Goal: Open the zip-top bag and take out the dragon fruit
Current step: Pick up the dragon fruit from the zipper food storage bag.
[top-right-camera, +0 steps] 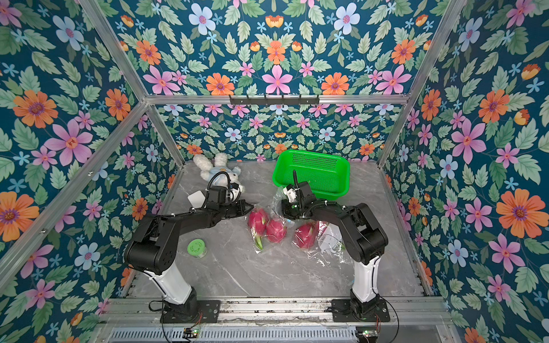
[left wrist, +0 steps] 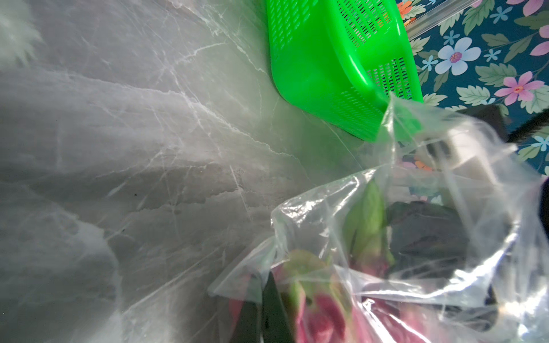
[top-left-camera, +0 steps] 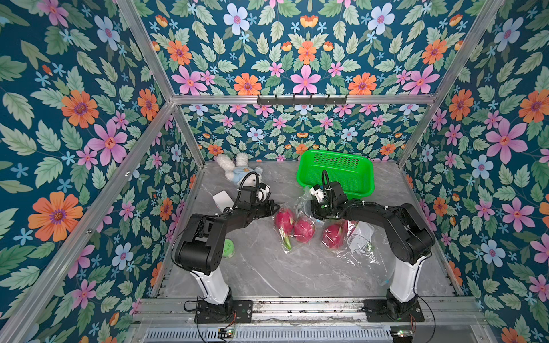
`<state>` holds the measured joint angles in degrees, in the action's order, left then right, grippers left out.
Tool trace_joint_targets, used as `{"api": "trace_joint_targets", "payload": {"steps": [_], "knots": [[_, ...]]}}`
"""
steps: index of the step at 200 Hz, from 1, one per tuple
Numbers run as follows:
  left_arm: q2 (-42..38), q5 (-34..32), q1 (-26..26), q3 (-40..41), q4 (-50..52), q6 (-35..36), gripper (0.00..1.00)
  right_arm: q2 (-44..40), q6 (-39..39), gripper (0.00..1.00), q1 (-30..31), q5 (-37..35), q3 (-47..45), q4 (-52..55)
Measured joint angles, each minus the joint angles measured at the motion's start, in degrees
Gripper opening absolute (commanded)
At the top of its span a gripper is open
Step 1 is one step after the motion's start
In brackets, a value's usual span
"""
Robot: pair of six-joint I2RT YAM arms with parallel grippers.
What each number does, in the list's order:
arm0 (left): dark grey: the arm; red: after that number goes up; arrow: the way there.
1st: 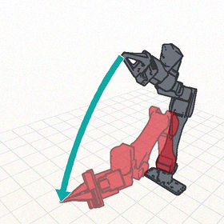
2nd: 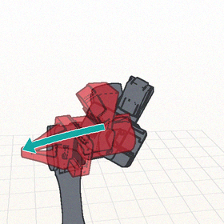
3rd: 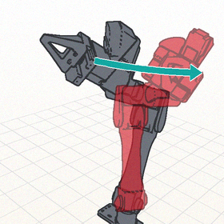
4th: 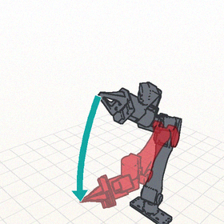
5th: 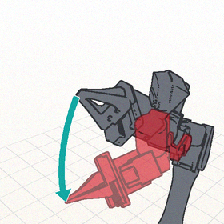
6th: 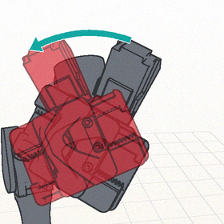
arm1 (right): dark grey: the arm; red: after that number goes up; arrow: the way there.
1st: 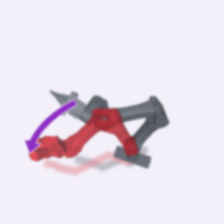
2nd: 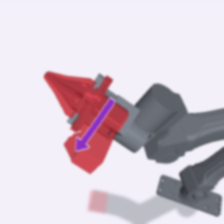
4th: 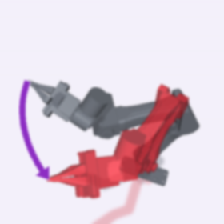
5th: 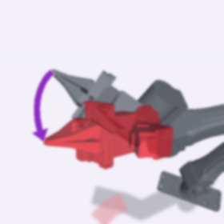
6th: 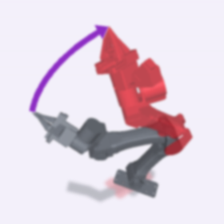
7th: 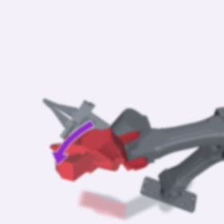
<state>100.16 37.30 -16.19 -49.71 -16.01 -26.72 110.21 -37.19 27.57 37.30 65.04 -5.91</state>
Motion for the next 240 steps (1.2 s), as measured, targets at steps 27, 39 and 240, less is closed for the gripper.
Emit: {"api": "trace_joint_targets", "payload": {"steps": [27, 39, 240], "knots": [[-0.02, 0.0, 0.0, 0.2, -0.07, -0.17, 0.0, 0.76, -1.38, 0.29, 0.46, 0.02, -0.92, -0.44], [-0.02, 0.02, 0.0, 0.2, -0.09, -0.17, 0.0, 0.76, -1.64, 0.18, 0.46, 0.04, -1.22, -0.81], [-2.03, -1.2, 0.66, 1.77, 3.63, 2.84, 0.0, -30.38, 3.34, 0.0, -4.55, -19.15, -16.52, -5.07]]}}
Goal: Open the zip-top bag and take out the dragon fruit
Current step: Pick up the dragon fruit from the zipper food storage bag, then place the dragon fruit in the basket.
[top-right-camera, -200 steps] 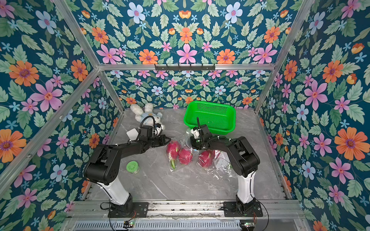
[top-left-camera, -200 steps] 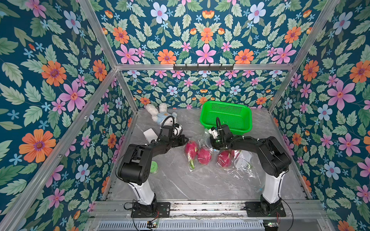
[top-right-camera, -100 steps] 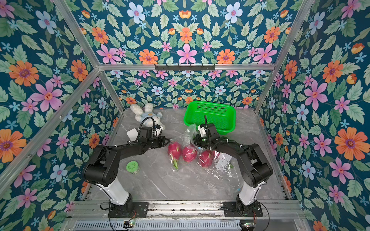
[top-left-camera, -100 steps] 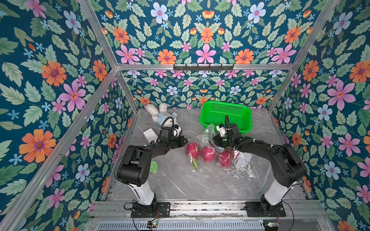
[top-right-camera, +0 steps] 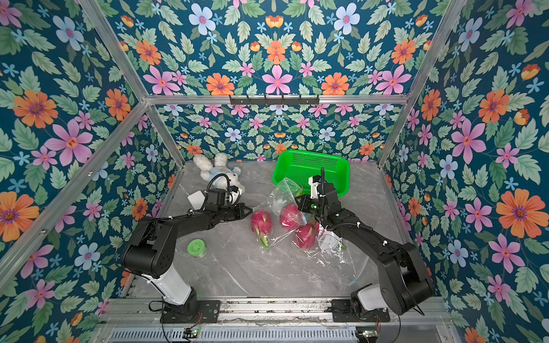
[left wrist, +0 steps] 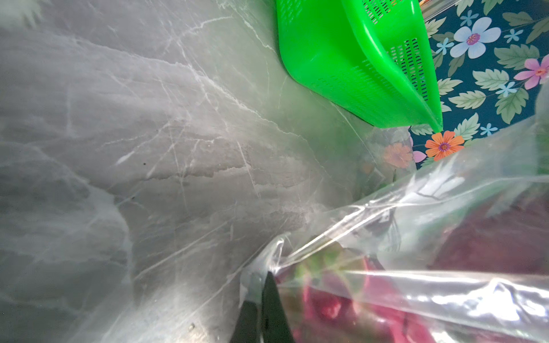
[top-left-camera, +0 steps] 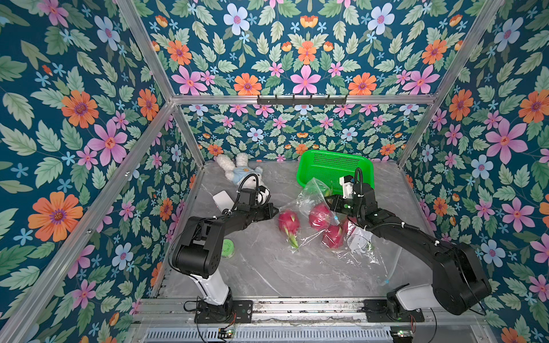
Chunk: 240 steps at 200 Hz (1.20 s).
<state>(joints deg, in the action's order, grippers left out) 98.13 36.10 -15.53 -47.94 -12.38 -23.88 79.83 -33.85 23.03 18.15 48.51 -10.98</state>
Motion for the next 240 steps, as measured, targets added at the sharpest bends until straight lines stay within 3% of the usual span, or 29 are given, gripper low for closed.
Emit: {"api": "trace_joint_targets", "payload": {"steps": [41, 103, 151, 240], "knots": [[0.0, 0.09, 0.04, -0.26, 0.26, 0.39, 0.0, -1.31, 2.69, 0.0, -0.44, -1.77, -0.52, -2.99], [0.22, -0.09, 0.15, -0.59, 1.31, 0.81, 0.0, 0.98, 7.37, 0.0, -0.87, 2.58, -0.46, -14.14], [0.66, -0.07, 0.15, -0.9, 1.7, 1.36, 0.0, -0.5, 12.76, 0.0, -3.98, -1.88, -0.74, -17.88], [1.01, -0.7, 0.2, -1.6, 3.43, 2.21, 0.0, -0.26, 11.82, 0.0, -10.67, -10.27, 2.21, -20.44]]}}
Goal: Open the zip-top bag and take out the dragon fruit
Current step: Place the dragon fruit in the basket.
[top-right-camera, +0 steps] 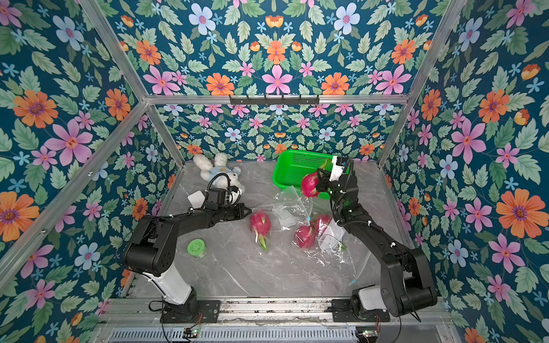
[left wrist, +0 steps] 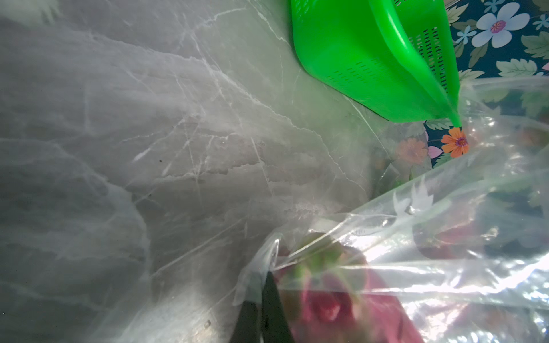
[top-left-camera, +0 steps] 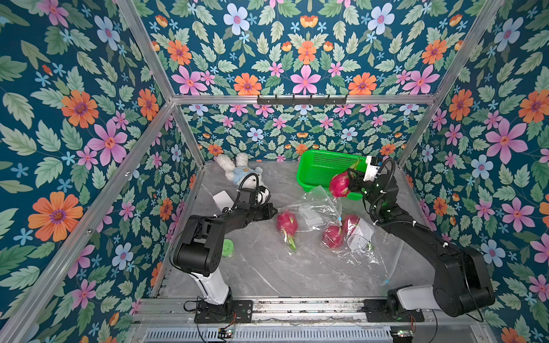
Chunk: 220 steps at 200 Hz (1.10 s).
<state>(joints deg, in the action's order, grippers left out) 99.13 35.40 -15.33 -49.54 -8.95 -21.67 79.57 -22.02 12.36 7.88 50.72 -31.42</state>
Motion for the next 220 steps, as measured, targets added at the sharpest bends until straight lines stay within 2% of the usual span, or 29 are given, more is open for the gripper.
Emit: {"api": "trace_joint_targets", "payload": {"steps": [41, 87, 148, 156, 174, 187, 220], "knots": [[0.0, -1.27, 0.0, -0.15, 0.79, 0.85, 0.0, 5.16, 0.94, 0.0, -4.5, -2.08, 5.11, 0.11], [-1.11, -1.86, 0.0, -0.22, 1.31, 1.01, 0.0, 18.01, 3.21, 0.0, -8.55, -3.58, 12.81, 1.7], [-3.02, -3.96, 0.02, -0.09, 2.84, 2.03, 0.0, 26.99, 3.48, 0.0, -11.06, -5.29, 14.36, 5.05], [-2.99, -4.0, 0.02, -0.09, 2.97, 2.05, 0.0, 27.54, 2.95, 0.05, -11.28, -5.25, 14.36, 5.05], [-2.99, -4.15, 0.02, -0.09, 2.99, 2.21, 0.0, 28.17, 2.49, 0.26, -11.45, -5.46, 14.36, 6.12], [-2.99, -4.2, 0.02, -0.09, 3.08, 2.23, 0.0, 28.13, 2.19, 0.38, -11.47, -5.42, 14.36, 7.23], [-2.93, -4.39, 0.02, -0.15, 3.19, 2.25, 0.0, 25.27, 1.33, 0.53, -12.17, -5.27, 13.86, 9.14]]}}
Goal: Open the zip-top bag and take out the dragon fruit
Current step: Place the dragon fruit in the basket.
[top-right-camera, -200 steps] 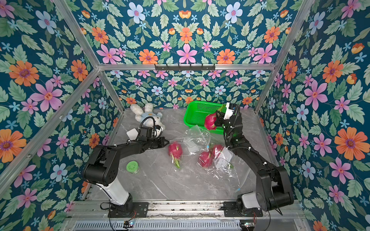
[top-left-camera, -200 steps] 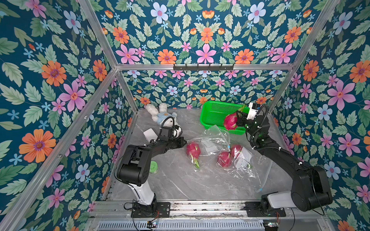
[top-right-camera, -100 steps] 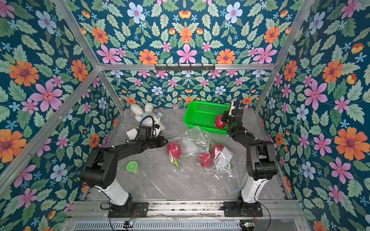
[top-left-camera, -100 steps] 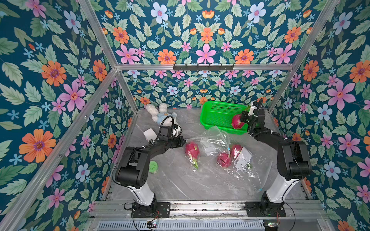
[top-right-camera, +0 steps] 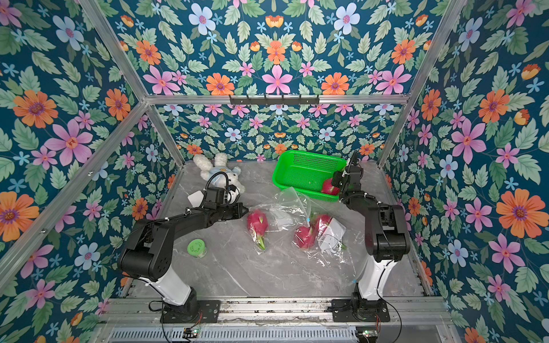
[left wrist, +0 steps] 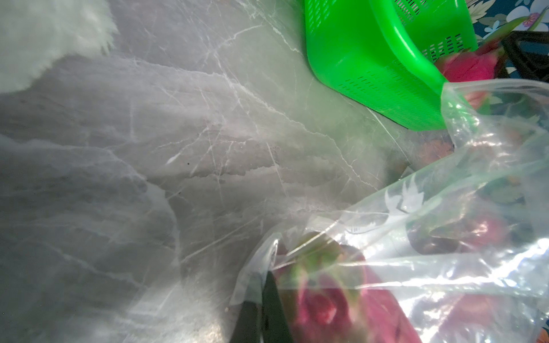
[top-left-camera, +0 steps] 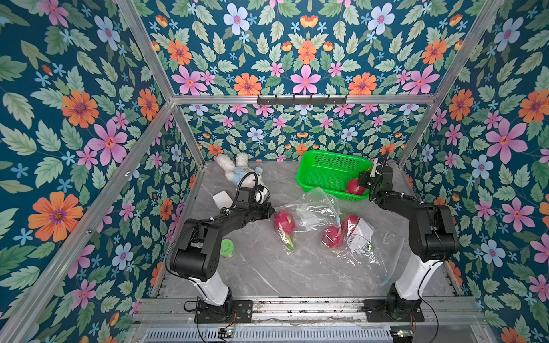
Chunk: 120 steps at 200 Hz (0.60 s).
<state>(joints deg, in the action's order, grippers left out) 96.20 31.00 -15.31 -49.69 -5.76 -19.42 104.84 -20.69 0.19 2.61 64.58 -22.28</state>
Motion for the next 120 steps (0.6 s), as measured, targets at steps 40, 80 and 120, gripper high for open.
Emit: {"api": "trace_joint_targets", "payload": {"steps": [40, 80, 120], "knots": [[-0.02, -0.24, 0.0, -0.17, 0.02, 0.02, 0.0, -8.66, 0.02, 0.56, -0.2, 1.64, -0.15, 4.68], [-0.02, -0.92, -0.02, -0.42, 0.02, 0.24, 0.0, -17.7, -2.05, 0.4, -0.24, 10.43, -2.64, 8.98], [-0.15, -2.29, 0.0, -1.14, 0.04, 1.33, 0.0, -21.79, -6.88, 0.24, 2.75, 21.22, -8.68, 12.74]]}}
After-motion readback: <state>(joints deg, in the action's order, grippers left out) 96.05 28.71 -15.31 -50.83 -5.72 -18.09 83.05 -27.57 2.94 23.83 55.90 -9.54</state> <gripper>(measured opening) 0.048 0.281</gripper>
